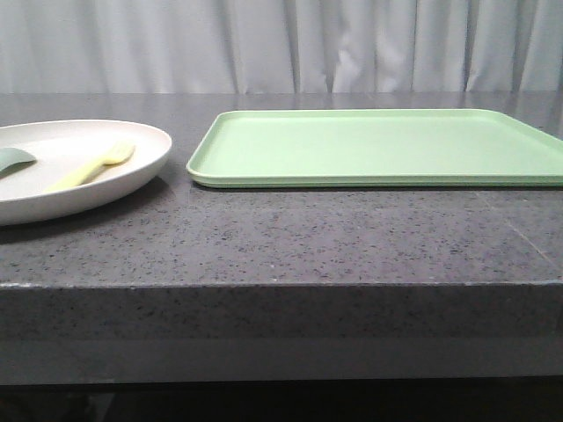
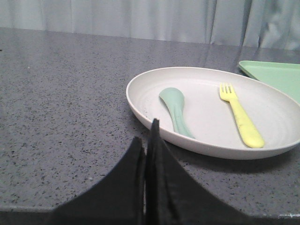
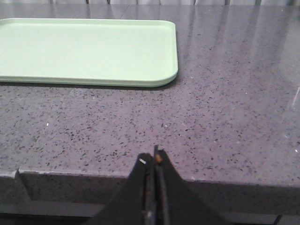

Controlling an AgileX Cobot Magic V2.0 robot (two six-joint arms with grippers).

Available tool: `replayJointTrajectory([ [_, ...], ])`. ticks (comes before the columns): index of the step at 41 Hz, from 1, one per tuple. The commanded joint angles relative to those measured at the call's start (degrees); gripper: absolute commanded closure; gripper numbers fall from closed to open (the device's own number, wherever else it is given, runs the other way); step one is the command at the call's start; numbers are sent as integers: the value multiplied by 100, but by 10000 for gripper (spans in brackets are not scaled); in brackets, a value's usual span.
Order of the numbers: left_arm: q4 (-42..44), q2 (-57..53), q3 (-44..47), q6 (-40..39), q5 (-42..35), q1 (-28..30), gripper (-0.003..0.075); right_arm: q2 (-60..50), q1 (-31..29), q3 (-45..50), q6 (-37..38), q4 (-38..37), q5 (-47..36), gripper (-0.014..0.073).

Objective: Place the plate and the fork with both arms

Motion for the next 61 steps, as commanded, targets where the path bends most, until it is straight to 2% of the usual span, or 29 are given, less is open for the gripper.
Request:
replayJointTrajectory([
  [1, -8, -110, 7, 0, -465, 21, 738, -101, -14, -23, -42, -30, -430, 662],
  [10, -24, -110, 7, 0, -1008, 21, 738, -101, -14, -23, -9, 158, -508, 662],
  [19, -222, -110, -91, -129, -1977, 21, 738, -101, -14, -81, -9, 164, -752, 662],
  [26, -340, 1, -717, -139, -1403, 21, 738, -89, -14, -629, -9, 164, -560, 659],
  [32, -295, 674, -1476, -139, -1073, 21, 738, 282, -14, -1443, -9, 164, -321, 652],
  [39, -214, 2036, -2336, -139, -744, 21, 738, 1478, -14, -2525, -9, 164, -185, 652],
  [45, 189, 2962, -2877, -139, -706, 21, 738, 2588, -14, -3243, -9, 164, -25, 652],
  [50, 189, 3246, -3080, -139, -746, 21, 738, 3077, -14, -3515, -9, 164, 58, 652],
  [58, 189, 3289, -3080, -139, -815, 21, 735, 3192, -14, -3520, -9, 164, 43, 645],
  [61, 189, 3289, -3080, -139, -815, 21, 688, 3192, -14, -3520, -9, 164, 43, 596],
])
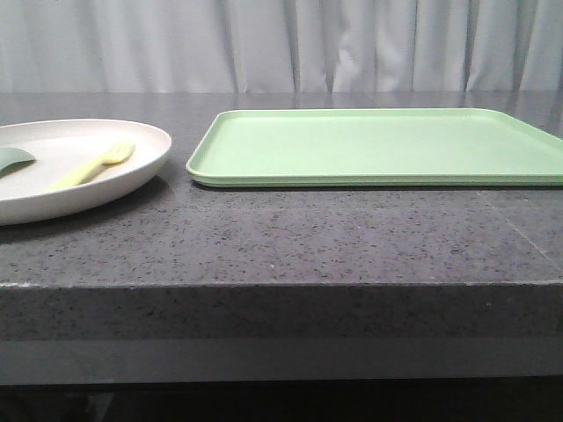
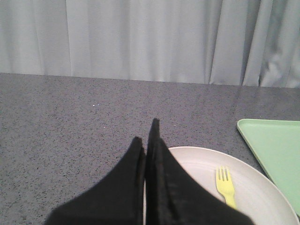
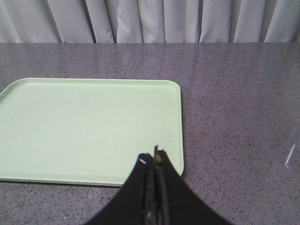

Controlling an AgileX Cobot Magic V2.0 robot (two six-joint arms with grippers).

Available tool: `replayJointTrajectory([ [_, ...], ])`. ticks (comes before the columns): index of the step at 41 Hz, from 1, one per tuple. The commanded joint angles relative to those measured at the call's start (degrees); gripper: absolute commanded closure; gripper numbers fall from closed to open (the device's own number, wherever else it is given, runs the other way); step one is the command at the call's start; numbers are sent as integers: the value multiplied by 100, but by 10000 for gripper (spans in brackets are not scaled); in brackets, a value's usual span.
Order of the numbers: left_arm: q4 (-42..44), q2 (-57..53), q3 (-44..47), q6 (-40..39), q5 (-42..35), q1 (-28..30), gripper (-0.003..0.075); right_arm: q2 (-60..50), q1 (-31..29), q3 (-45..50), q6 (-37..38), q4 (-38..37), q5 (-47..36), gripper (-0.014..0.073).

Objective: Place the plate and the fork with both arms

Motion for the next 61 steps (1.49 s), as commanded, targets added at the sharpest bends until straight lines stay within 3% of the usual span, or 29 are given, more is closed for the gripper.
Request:
replayJointTrajectory([
  [1, 4, 42, -229, -61, -488, 21, 662, 51, -14, -211, -9, 19, -426, 557],
  [5, 4, 42, -229, -61, -488, 21, 434, 51, -14, -211, -9, 19, -426, 317],
  [9, 4, 42, -229, -61, -488, 21, 153, 51, -14, -211, -9, 19, -426, 65],
  [12, 4, 42, -229, -61, -477, 21, 55, 51, -14, -211, -9, 19, -426, -68],
  [13, -24, 42, -229, -61, -463, 21, 40, 51, -14, -211, -9, 19, -426, -69],
  [24, -53, 437, -585, -61, -169, 21, 37, 51, -14, -211, -9, 19, -438, -41],
  [33, 33, 1838, -2127, -61, 1713, 21, 41, 51, -14, -211, -9, 19, -436, -41],
  [43, 188, 3325, -3590, -277, 3717, 61, 125, 51, -14, -211, -9, 19, -431, -41],
  [48, 244, 4019, -4045, -335, 4548, 184, 130, 51, -14, -211, -9, 19, -431, -41],
  [61, 408, 4969, -4378, -416, 4816, 381, 130, 51, -14, -211, -9, 19, -431, -41],
])
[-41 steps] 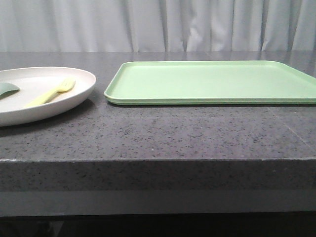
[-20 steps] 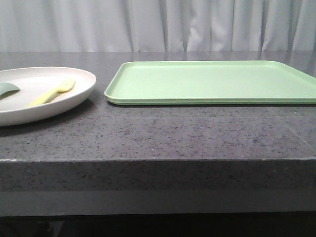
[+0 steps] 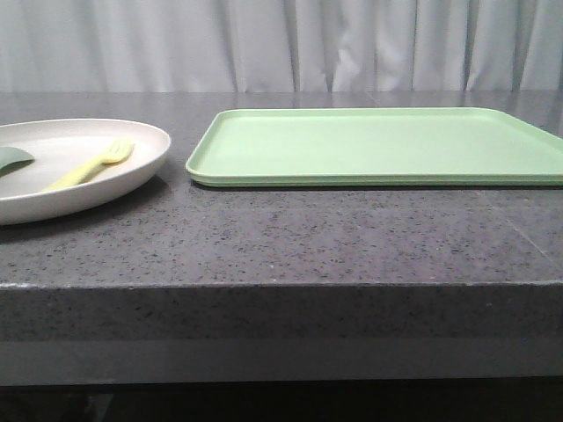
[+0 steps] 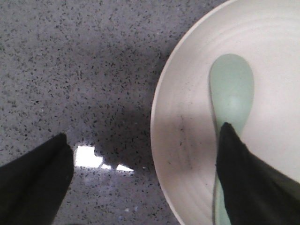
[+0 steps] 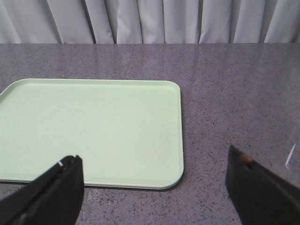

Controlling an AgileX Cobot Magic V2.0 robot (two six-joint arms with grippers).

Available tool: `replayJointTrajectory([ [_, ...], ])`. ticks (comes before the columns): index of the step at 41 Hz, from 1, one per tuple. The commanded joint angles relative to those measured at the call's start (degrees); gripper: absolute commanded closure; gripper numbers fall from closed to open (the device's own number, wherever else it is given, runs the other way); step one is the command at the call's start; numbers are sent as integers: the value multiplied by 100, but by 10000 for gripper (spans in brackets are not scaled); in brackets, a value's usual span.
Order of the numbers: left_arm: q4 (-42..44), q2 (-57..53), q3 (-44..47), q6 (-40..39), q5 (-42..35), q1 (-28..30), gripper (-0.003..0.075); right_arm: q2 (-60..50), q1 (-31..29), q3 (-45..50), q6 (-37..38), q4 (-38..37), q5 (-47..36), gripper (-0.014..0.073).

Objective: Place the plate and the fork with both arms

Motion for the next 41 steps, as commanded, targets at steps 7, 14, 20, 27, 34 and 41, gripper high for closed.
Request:
replayJointTrajectory([
  [7, 45, 335, -206, -85, -193, 31, 130, 51, -14, -199, -9, 9, -431, -41],
  [14, -7, 631, -206, -85, -161, 31, 130, 51, -14, -199, -9, 9, -431, -41],
  [20, -7, 718, -206, -85, -161, 31, 130, 51, -14, -199, -9, 9, -431, -41],
  [27, -7, 731, -206, -85, -172, 31, 130, 51, -14, -199, -9, 9, -431, -41],
  [34, -7, 827, -196, -85, -118, 31, 130, 51, -14, -199, -9, 9, -431, -41],
  [41, -7, 867, -196, -85, -39, 31, 130, 51, -14, -199, -9, 9, -431, -41],
])
